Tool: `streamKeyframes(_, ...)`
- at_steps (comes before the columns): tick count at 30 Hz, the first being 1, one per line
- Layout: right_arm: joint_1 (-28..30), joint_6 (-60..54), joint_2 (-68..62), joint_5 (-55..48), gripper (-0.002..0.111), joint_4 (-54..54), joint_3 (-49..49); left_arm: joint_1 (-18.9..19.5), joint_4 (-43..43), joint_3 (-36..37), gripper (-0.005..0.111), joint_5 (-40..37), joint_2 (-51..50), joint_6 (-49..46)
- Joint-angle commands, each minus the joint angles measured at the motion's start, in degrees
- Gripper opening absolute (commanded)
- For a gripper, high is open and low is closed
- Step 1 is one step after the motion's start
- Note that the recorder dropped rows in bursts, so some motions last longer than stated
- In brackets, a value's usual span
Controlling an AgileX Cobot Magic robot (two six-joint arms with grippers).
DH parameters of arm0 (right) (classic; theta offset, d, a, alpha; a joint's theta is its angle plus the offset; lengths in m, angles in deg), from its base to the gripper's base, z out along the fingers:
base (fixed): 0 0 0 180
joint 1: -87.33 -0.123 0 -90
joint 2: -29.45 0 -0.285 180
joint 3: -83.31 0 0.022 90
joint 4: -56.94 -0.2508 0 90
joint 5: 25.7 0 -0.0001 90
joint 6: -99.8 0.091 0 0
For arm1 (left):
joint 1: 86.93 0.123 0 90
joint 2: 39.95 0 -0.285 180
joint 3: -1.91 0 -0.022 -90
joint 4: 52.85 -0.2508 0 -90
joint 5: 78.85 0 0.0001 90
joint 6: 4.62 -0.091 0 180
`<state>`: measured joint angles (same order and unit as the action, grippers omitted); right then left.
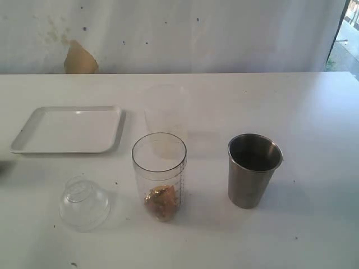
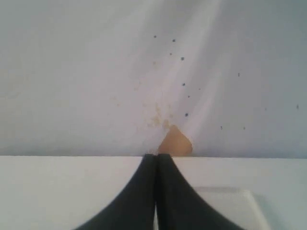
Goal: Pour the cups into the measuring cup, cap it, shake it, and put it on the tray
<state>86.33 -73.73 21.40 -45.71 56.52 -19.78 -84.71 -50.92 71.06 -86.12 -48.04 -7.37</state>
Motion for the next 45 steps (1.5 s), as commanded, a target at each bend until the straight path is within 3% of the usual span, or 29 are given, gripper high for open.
streamKeyframes(1,0.40,-0.21,0.27,-0.02,0.000,0.10,0.31,-0.08,-0.29,4.68,0.000,0.50,0.31,-2.22)
streamKeyframes(6,0.40,-0.21,0.27,-0.02,0.000,0.10,0.31,-0.08,-0.29,8.07,0.000,0.60,0.31,-2.22)
streamKeyframes(10,0.40,-0.21,0.27,-0.02,0.000,0.00,0.31,-0.08,-0.71,8.07,0.000,-4.99,0.31,-2.22)
streamKeyframes(45,0.40,-0.43,0.27,0.10,0.000,0.82,0.31,-0.08,-0.71,8.07,0.000,-4.52,0.31,0.17)
